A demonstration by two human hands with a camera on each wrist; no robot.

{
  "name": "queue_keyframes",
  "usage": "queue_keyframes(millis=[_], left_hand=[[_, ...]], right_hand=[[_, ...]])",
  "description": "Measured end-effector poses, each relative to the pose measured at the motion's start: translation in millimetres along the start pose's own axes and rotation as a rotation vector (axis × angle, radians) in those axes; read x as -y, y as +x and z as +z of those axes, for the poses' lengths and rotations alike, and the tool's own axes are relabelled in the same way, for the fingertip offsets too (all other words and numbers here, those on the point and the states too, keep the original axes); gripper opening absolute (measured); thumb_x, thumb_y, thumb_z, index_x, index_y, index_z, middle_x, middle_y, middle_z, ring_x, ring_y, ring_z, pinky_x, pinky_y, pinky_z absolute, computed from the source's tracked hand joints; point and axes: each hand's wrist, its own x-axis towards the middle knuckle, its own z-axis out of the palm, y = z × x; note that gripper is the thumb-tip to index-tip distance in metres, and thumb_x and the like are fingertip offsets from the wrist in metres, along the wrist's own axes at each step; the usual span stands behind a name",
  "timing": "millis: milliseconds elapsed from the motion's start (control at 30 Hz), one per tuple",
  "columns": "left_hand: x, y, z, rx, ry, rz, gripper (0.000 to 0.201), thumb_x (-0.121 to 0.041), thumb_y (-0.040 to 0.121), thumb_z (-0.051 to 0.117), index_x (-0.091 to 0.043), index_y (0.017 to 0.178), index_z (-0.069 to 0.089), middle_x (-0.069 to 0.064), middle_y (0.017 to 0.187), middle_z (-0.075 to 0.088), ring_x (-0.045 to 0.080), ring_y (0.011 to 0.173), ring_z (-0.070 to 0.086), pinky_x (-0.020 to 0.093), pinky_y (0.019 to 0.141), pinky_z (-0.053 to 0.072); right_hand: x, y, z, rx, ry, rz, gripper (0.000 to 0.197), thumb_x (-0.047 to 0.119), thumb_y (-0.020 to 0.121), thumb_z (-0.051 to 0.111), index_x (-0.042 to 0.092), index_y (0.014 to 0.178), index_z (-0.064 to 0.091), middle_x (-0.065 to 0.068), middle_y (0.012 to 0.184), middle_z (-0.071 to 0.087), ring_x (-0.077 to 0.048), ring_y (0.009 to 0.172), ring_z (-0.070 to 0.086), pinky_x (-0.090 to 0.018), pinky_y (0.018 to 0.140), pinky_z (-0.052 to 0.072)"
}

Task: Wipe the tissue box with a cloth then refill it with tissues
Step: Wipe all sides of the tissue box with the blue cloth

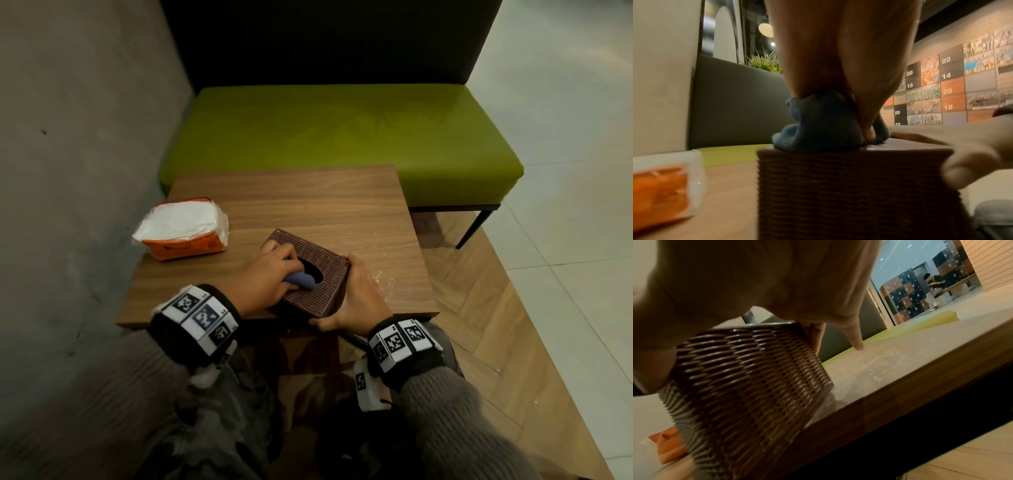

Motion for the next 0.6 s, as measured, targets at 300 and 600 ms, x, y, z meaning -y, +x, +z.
queue_keyframes(millis=[300, 600], left_hand=[[-7, 8, -5, 0.033, 0.053, -0.201, 0.027, -0.032, 0.088, 0.059, -0.018, 0.11, 0.06, 0.003, 0.112, 0.047, 0.023, 0.11, 0.037, 0.034, 0.09, 0.035], [-34, 6, 0, 0.052, 0.007, -0.252, 0.023, -0.033, 0.088, 0.056, -0.018, 0.106, 0.059, 0.005, 0.118, 0.049, 0.025, 0.113, 0.041, 0.035, 0.09, 0.036]], right_hand=[[14, -7, -9, -0.075, -0.084, -0.04, 0.109, 0.022, 0.07, 0.076, 0.008, 0.151, 0.004, -0.011, 0.157, 0.013, -0.024, 0.145, 0.013, -0.036, 0.119, 0.017], [26, -14, 19, 0.052, -0.329, -0.033, 0.147, 0.091, 0.044, 0.053, 0.015, 0.152, -0.013, 0.004, 0.159, -0.022, -0.012, 0.146, -0.019, -0.053, 0.117, -0.002]])
